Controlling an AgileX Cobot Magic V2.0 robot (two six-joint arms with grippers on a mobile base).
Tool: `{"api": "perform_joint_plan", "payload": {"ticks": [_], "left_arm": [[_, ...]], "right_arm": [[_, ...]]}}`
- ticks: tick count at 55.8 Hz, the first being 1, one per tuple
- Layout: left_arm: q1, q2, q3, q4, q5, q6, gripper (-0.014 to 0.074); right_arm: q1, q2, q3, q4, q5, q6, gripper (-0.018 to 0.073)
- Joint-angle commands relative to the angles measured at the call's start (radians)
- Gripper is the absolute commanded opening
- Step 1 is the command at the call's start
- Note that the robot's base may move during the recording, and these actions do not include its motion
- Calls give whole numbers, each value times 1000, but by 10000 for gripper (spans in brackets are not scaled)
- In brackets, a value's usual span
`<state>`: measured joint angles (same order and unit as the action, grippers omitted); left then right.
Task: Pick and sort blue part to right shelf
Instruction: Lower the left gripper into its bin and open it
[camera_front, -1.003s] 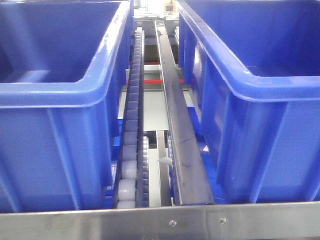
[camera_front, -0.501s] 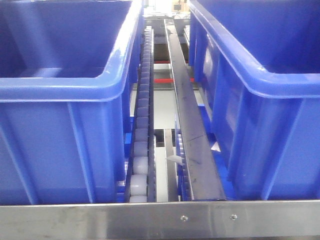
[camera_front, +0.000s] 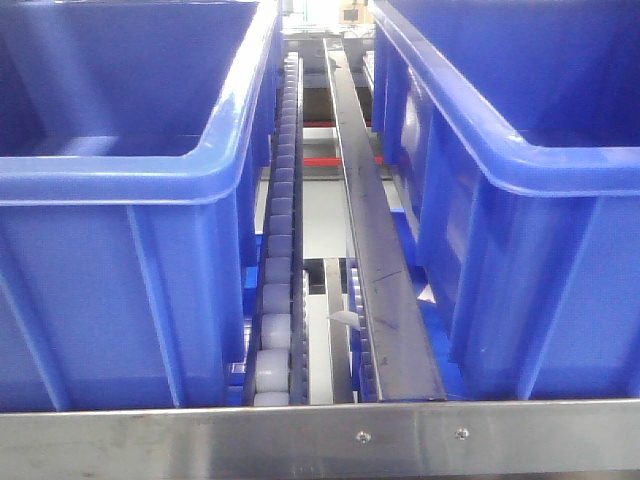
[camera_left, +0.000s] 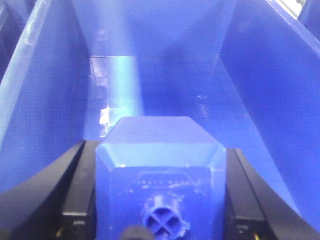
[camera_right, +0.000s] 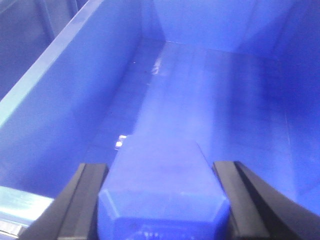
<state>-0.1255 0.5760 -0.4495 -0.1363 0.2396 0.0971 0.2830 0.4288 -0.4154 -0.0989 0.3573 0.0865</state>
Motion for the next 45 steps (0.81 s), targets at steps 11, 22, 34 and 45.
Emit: {"api": "perform_joint_plan", "payload": {"ticks": [11,22,34,45], "left_arm": [[-6,4,-29,-6,-95,-4,295],[-6,11,-77,-5,-91,-4,295],[-6,189,-306,23,87,-3,295],[-6,454,-490,22,204,-1,295]], "right_arm": [[-2,4,-32,-11,-92,-9,238],[-2,4,-32,-11,-92,-9,238],[-2,4,-32,-11,-92,-9,238],[-2,4,-32,-11,-92,-9,238]]}}
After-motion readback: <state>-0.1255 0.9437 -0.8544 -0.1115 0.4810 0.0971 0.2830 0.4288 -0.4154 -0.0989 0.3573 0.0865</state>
